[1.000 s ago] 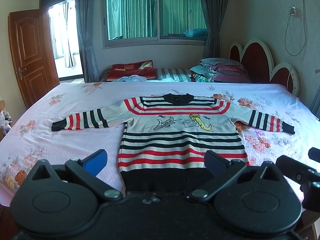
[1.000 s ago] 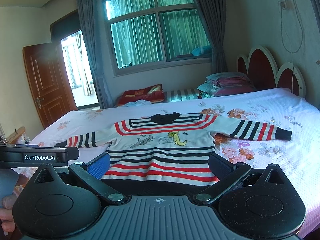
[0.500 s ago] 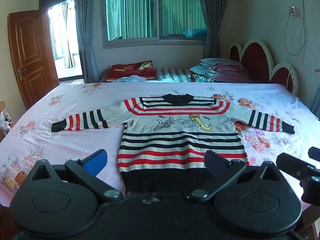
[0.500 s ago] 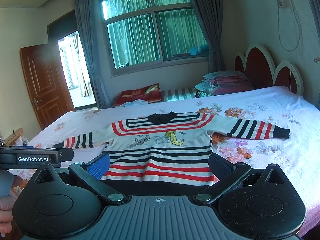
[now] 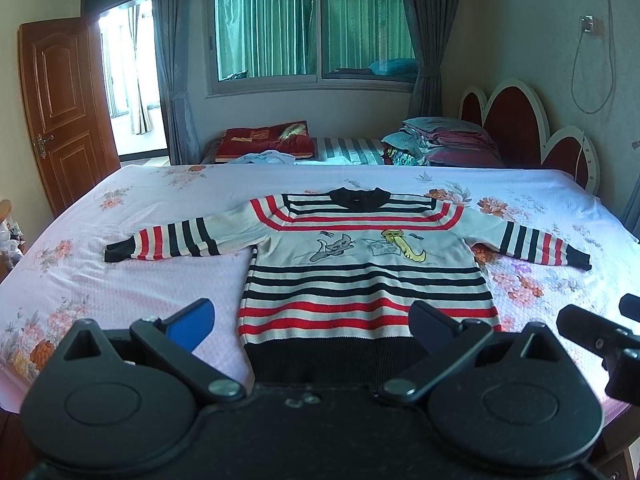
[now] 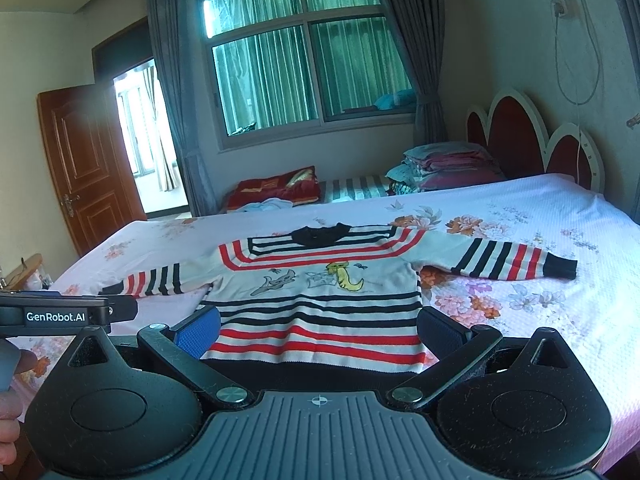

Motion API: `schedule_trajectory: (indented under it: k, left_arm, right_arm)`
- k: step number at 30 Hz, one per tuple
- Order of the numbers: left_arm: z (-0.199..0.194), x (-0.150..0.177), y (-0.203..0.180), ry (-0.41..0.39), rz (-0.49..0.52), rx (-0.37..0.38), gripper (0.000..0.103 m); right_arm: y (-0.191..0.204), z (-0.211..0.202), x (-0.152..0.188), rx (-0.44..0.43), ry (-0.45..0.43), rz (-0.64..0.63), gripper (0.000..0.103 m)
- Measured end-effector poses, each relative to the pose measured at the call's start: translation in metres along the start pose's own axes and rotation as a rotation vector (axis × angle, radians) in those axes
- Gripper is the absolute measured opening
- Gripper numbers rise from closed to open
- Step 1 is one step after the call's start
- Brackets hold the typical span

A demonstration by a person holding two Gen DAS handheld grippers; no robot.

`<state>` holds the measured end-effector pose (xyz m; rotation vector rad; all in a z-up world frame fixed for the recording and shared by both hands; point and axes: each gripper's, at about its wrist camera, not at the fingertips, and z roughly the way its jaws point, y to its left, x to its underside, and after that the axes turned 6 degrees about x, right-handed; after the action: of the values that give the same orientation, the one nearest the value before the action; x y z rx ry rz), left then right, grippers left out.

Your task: Fold small clothes

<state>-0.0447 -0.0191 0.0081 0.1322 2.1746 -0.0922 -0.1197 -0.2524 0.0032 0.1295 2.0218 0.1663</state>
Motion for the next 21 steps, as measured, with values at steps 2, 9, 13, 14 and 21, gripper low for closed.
schedule_trajectory:
  k: [2, 9, 13, 14, 21]
  left_arm:
    - [0.0, 0.0, 0.0, -0.001, 0.001, 0.0, 0.103]
    - [0.002, 0.001, 0.009, -0.002, -0.012, -0.003, 0.103]
    - [0.002, 0.001, 0.009, -0.002, -0.01, -0.004, 0.103]
    - [0.003, 0.002, 0.009, -0.001, -0.01, -0.004, 0.103]
    - [0.005, 0.002, 0.014, -0.001, -0.026, 0.0, 0.103]
  right_arm:
    - [0.0, 0.001, 0.0, 0.0, 0.001, 0.004, 0.103]
    - [0.002, 0.005, 0.002, 0.005, 0.009, 0.007, 0.103]
    - [0.004, 0.008, 0.003, 0.009, 0.013, 0.011, 0.103]
    - [0.004, 0.009, 0.003, 0.01, 0.014, 0.012, 0.103]
    - [0.003, 0.016, 0.003, 0.029, 0.02, 0.022, 0.103]
